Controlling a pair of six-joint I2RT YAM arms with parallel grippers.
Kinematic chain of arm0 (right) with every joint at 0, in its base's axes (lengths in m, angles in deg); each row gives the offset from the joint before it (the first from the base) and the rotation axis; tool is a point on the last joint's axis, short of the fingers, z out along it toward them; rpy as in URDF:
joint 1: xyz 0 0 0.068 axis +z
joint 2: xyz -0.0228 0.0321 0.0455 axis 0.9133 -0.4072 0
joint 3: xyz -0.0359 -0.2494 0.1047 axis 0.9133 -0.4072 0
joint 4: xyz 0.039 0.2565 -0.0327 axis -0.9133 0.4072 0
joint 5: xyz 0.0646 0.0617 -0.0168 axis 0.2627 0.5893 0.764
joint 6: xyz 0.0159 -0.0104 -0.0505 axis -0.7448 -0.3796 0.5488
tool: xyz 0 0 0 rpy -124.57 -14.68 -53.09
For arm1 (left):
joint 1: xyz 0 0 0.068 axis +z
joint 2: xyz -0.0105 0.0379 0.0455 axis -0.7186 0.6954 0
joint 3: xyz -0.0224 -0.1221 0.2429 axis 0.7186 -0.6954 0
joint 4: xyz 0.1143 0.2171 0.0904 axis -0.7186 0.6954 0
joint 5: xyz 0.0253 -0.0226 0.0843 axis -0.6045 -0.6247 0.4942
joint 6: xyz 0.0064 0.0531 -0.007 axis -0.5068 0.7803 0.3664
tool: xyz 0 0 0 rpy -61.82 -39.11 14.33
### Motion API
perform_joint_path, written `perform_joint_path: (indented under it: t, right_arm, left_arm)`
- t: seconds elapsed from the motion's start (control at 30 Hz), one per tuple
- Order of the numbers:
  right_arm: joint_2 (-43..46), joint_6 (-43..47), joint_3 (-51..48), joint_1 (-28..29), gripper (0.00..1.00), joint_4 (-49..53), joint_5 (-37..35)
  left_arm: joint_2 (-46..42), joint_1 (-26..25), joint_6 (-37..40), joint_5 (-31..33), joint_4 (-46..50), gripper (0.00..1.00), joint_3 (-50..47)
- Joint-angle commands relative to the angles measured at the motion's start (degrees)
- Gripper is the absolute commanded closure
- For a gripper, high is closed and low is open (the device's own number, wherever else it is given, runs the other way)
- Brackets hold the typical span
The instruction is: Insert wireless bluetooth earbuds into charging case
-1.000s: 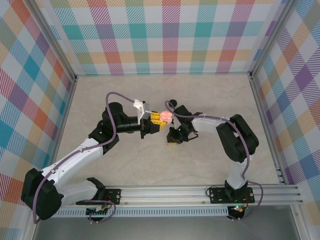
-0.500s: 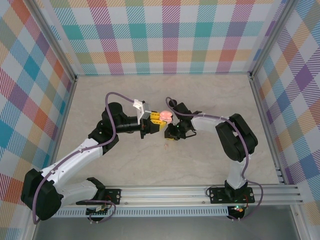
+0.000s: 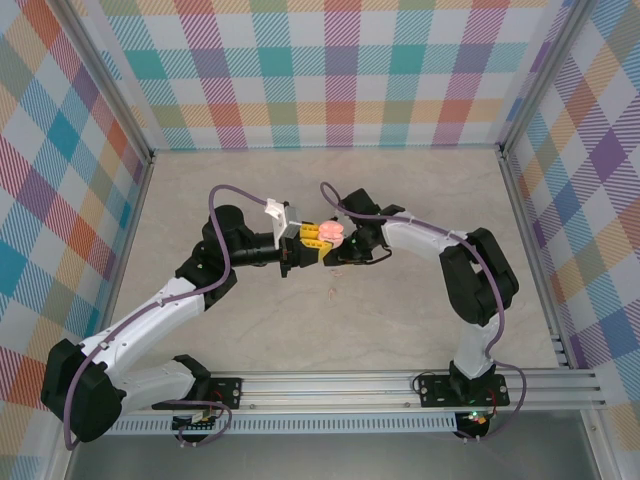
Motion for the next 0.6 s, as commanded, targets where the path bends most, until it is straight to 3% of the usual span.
perform_joint_path:
  t: [0.0,0.27,0.57]
  right_arm:
    - [-2.38,8.00,3.43,1.13,0.47,5.86,-1.50]
    - [-7.42,10.70,8.30,2.96,0.46,10.11,-6.24]
    - [-10.07,10.80,10.27,3.99,0.50,11.82,-9.93]
  left_arm:
    - [-1.06,-0.72,0.17,0.20,-0.35,0.91,-0.62]
    - [-1.14,-0.72,-0.17,-0.28,-1.05,0.91,-0.55]
    - [-1.32,-0.72,-0.18,-0.23,-1.05,0.91,-0.51]
